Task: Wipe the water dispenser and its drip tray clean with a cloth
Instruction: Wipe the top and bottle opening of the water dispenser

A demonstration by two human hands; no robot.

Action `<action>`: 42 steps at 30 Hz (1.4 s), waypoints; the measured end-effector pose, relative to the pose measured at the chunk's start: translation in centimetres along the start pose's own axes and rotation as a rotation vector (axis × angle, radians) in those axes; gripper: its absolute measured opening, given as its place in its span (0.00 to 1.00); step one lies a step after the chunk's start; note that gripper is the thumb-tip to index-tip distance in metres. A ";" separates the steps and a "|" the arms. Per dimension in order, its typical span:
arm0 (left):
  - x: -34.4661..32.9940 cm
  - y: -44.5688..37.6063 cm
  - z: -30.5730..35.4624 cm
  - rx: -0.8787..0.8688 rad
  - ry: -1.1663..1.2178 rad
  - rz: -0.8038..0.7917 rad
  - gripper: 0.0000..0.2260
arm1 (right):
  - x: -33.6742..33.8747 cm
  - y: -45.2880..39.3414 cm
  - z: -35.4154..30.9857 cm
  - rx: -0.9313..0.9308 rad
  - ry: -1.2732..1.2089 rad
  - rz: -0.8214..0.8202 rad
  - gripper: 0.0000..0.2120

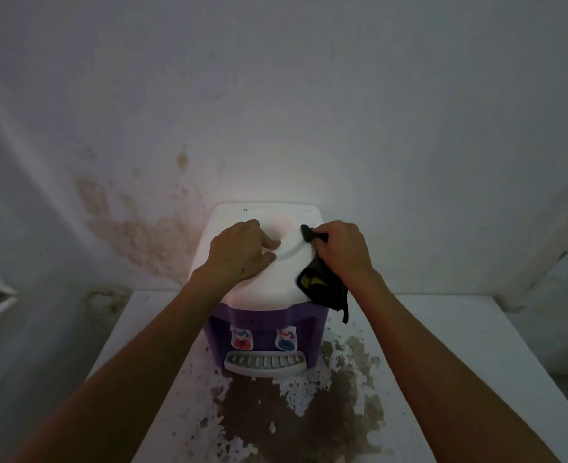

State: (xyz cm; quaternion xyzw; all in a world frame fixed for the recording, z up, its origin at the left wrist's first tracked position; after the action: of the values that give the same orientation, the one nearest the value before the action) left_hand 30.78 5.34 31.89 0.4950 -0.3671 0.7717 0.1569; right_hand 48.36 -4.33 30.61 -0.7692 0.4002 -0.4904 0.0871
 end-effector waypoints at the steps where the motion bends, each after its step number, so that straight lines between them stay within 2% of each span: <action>1: 0.0 0.0 0.0 0.016 -0.003 0.003 0.16 | 0.0 -0.2 0.0 0.000 0.010 -0.005 0.11; 4: -0.3 0.4 0.1 0.049 -0.005 0.006 0.15 | 0.6 1.0 -0.2 0.064 -0.004 -0.040 0.11; 9: -0.4 0.5 0.3 0.044 -0.016 0.008 0.15 | 1.2 4.9 -2.4 0.274 -0.028 -0.141 0.13; 11: -0.3 0.4 0.5 0.031 -0.023 0.009 0.15 | 1.2 4.8 -2.6 0.291 -0.025 -0.136 0.13; 16: 0.0 0.5 0.7 0.034 -0.028 0.023 0.16 | 1.1 2.1 0.0 0.186 -0.037 -0.106 0.14; 21: 0.4 0.8 1.3 0.067 -0.021 0.041 0.16 | 0.8 -1.2 4.6 -0.077 -0.089 -0.108 0.12; 23: 0.2 0.8 1.3 0.077 -0.022 0.061 0.17 | 1.1 -0.7 4.9 -0.064 -0.138 -0.117 0.12; 27: -0.2 0.3 1.0 0.082 -0.003 0.055 0.16 | 1.8 2.3 2.9 0.083 -0.250 -0.137 0.12; 30: 0.1 -0.7 0.9 0.102 0.025 0.032 0.13 | 1.9 3.4 1.5 0.177 -0.252 -0.150 0.12; 35: 0.4 -2.2 0.6 0.163 0.040 -0.022 0.10 | 0.7 1.5 1.6 0.198 -0.196 -0.115 0.11; 39: 0.4 -1.9 0.7 0.174 0.009 -0.012 0.12 | -0.4 -0.9 2.4 0.060 -0.197 -0.036 0.10; 42: 0.4 -1.5 0.8 0.181 -0.008 0.003 0.14 | -0.8 -1.6 3.0 -0.042 -0.193 -0.041 0.10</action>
State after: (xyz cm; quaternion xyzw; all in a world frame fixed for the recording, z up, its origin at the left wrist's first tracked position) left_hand 31.98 5.73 33.07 0.5097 -0.2972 0.7999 0.1092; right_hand 51.49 -3.42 29.39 -0.8227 0.3844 -0.4070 0.0989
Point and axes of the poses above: each hand's wrist, its own y-axis away from the middle knuckle, its own x-axis out of the back of the hand, z = x × y, the point moved 4 cm from there along -y, towards the middle knuckle, and after that the axes turned 15 degrees about z, right-handed, at the moved point
